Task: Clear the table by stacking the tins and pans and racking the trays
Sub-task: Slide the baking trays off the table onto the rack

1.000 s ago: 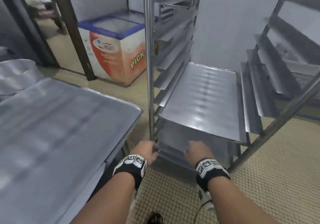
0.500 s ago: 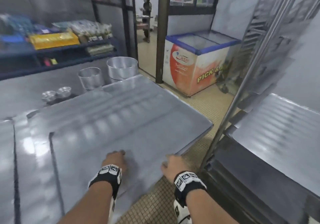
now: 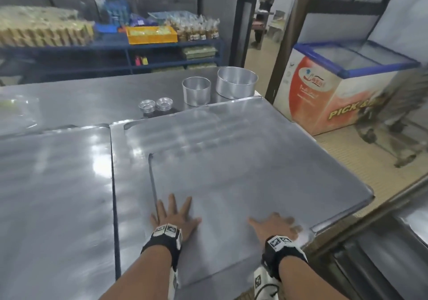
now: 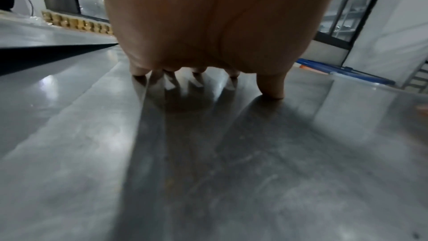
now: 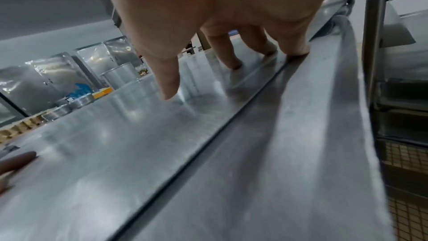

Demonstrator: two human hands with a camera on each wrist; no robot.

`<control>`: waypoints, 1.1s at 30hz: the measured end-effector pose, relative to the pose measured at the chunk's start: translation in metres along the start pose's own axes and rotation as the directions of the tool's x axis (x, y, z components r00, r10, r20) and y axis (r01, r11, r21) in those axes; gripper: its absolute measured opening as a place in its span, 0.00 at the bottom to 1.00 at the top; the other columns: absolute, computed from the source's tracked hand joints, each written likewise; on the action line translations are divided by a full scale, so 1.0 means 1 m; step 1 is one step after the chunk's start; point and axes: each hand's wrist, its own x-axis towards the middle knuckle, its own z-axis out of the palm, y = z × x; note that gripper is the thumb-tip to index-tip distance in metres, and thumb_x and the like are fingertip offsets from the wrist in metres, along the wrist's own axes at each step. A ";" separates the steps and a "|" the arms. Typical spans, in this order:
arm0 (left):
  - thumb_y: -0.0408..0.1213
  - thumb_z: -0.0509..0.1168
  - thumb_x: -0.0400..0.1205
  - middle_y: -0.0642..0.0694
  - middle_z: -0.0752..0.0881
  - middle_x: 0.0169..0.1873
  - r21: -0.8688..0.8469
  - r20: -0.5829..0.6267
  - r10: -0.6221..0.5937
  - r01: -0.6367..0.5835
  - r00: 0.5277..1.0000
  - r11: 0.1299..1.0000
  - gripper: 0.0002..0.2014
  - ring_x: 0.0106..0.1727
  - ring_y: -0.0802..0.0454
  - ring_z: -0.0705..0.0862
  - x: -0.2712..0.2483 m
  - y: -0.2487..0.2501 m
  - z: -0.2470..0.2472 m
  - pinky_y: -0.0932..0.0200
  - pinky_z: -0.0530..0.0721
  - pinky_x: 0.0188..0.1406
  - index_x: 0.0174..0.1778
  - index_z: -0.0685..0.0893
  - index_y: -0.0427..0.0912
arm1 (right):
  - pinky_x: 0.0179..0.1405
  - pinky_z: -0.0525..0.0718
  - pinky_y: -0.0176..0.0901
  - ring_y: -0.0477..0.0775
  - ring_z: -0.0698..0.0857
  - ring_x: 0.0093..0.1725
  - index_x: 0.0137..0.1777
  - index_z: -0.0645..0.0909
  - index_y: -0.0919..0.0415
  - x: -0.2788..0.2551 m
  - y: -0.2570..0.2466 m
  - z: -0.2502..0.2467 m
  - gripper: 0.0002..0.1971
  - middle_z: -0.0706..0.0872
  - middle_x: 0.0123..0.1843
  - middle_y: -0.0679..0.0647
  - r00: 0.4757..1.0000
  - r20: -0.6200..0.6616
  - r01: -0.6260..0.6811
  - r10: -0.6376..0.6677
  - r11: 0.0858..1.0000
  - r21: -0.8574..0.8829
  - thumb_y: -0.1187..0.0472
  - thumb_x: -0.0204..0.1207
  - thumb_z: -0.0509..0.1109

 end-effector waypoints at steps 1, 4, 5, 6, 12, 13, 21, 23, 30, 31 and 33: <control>0.71 0.53 0.79 0.51 0.29 0.86 -0.004 0.004 0.000 0.000 1.000 1.000 0.39 0.85 0.35 0.28 0.000 0.000 -0.002 0.31 0.37 0.83 0.84 0.41 0.73 | 0.81 0.59 0.67 0.77 0.52 0.83 0.82 0.63 0.56 0.000 -0.003 0.000 0.51 0.57 0.83 0.69 1.000 -0.001 -0.016 0.016 1.000 0.009 0.27 0.63 0.67; 0.68 0.57 0.80 0.50 0.33 0.87 -0.031 -0.001 -0.004 0.004 1.000 1.000 0.40 0.86 0.34 0.31 0.001 -0.001 -0.007 0.33 0.43 0.85 0.86 0.46 0.68 | 0.78 0.63 0.67 0.77 0.55 0.81 0.80 0.66 0.54 0.004 -0.010 -0.002 0.54 0.59 0.81 0.67 0.998 -0.035 -0.042 0.043 0.999 0.022 0.24 0.56 0.70; 0.67 0.58 0.80 0.50 0.34 0.87 -0.042 -0.004 0.001 -0.001 1.000 0.999 0.41 0.86 0.33 0.32 0.001 -0.002 -0.009 0.35 0.44 0.85 0.86 0.47 0.66 | 0.78 0.63 0.67 0.77 0.56 0.80 0.79 0.67 0.54 0.007 -0.012 -0.002 0.55 0.60 0.80 0.67 0.999 -0.037 -0.032 0.033 0.999 0.021 0.24 0.54 0.70; 0.67 0.59 0.79 0.49 0.35 0.87 -0.055 -0.007 0.008 -0.008 1.000 0.998 0.41 0.86 0.32 0.34 0.000 -0.004 -0.010 0.37 0.45 0.86 0.86 0.48 0.65 | 0.78 0.62 0.68 0.77 0.57 0.80 0.78 0.67 0.54 0.012 -0.014 -0.002 0.56 0.61 0.80 0.67 0.999 -0.035 -0.017 0.018 1.000 0.017 0.23 0.52 0.70; 0.66 0.61 0.79 0.47 0.42 0.88 -0.110 -0.055 -0.016 0.010 0.998 0.994 0.41 0.86 0.32 0.37 -0.007 -0.011 -0.015 0.42 0.49 0.87 0.86 0.53 0.59 | 0.77 0.55 0.66 0.72 0.59 0.81 0.76 0.71 0.47 0.035 -0.028 0.000 0.57 0.65 0.81 0.63 0.994 -0.041 0.095 -0.099 0.992 -0.086 0.21 0.43 0.65; 0.65 0.63 0.79 0.47 0.44 0.88 -0.135 -0.064 -0.036 0.027 0.997 0.990 0.41 0.86 0.32 0.37 -0.007 -0.011 -0.015 0.42 0.50 0.87 0.86 0.55 0.59 | 0.78 0.55 0.65 0.72 0.60 0.81 0.76 0.71 0.46 0.036 -0.030 -0.002 0.56 0.65 0.81 0.63 0.992 -0.046 0.117 -0.122 0.989 -0.090 0.21 0.44 0.66; 0.28 0.66 0.80 0.31 0.70 0.68 -0.644 -0.157 -0.623 0.399 0.766 0.653 0.24 0.68 0.27 0.74 -0.017 0.008 -0.019 0.39 0.78 0.63 0.71 0.68 0.41 | 0.81 0.49 0.65 0.69 0.57 0.83 0.80 0.68 0.49 0.050 -0.038 -0.012 0.60 0.65 0.82 0.65 0.959 -0.039 0.270 -0.279 0.950 -0.155 0.20 0.45 0.64; 0.28 0.66 0.82 0.27 0.77 0.65 -0.684 -0.074 -0.678 0.457 0.731 0.569 0.20 0.64 0.27 0.81 -0.020 0.006 -0.020 0.40 0.81 0.60 0.68 0.70 0.33 | 0.80 0.48 0.65 0.67 0.56 0.83 0.79 0.68 0.49 0.055 -0.037 -0.016 0.58 0.67 0.82 0.65 0.951 -0.022 0.302 -0.310 0.938 -0.173 0.23 0.45 0.65; 0.30 0.66 0.84 0.35 0.88 0.52 -0.561 -0.015 -0.631 0.516 0.775 0.647 0.10 0.59 0.38 0.88 -0.024 0.006 -0.034 0.54 0.85 0.53 0.57 0.87 0.30 | 0.77 0.53 0.64 0.67 0.64 0.78 0.71 0.75 0.45 0.072 -0.031 -0.022 0.53 0.73 0.76 0.61 0.933 -0.002 0.356 -0.360 0.921 -0.157 0.26 0.39 0.68; 0.29 0.66 0.83 0.34 0.89 0.53 -0.563 -0.016 -0.621 0.506 0.784 0.653 0.10 0.58 0.37 0.88 -0.024 0.003 -0.035 0.53 0.86 0.54 0.57 0.87 0.29 | 0.77 0.53 0.64 0.67 0.62 0.79 0.72 0.75 0.44 0.073 -0.032 -0.021 0.54 0.71 0.77 0.63 0.934 0.007 0.355 -0.358 0.923 -0.148 0.26 0.40 0.68; 0.28 0.67 0.81 0.31 0.88 0.55 -0.568 -0.019 -0.620 0.502 0.784 0.653 0.11 0.57 0.35 0.88 -0.027 0.004 -0.033 0.52 0.85 0.53 0.57 0.87 0.28 | 0.79 0.50 0.65 0.68 0.59 0.82 0.75 0.73 0.44 0.075 -0.031 -0.028 0.53 0.66 0.81 0.65 0.928 0.025 0.373 -0.373 0.919 -0.129 0.26 0.43 0.69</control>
